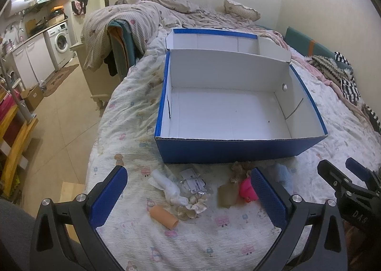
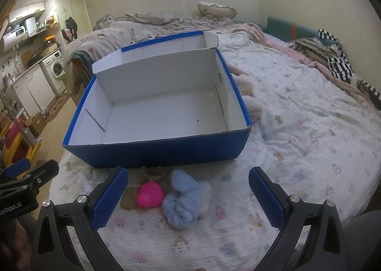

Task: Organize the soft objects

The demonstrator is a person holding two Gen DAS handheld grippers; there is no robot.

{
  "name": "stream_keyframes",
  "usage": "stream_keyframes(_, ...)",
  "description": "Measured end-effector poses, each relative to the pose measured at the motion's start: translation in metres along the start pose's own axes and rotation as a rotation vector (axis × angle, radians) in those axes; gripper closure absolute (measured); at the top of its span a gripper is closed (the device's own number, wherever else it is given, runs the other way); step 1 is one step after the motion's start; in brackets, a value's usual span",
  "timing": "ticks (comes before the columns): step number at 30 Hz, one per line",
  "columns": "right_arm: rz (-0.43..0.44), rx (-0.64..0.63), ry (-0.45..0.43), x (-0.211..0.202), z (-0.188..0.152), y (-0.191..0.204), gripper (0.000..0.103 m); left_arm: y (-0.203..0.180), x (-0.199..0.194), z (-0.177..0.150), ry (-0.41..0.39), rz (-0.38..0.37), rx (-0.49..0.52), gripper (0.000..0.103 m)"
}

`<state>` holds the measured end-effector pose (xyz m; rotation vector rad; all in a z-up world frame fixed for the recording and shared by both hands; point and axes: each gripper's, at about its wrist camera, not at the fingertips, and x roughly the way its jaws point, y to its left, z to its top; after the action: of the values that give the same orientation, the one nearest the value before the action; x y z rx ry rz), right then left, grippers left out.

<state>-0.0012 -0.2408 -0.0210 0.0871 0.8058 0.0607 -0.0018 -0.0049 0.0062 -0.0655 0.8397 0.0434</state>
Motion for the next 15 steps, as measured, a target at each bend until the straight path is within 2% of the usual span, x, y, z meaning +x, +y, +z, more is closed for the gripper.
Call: stream_keyframes(15, 0.003, 0.006, 0.002, 0.0002, 0.0002, -0.0001, 0.000, -0.0004, -0.0001, 0.0003, 0.001, 0.001, 0.001, 0.000)
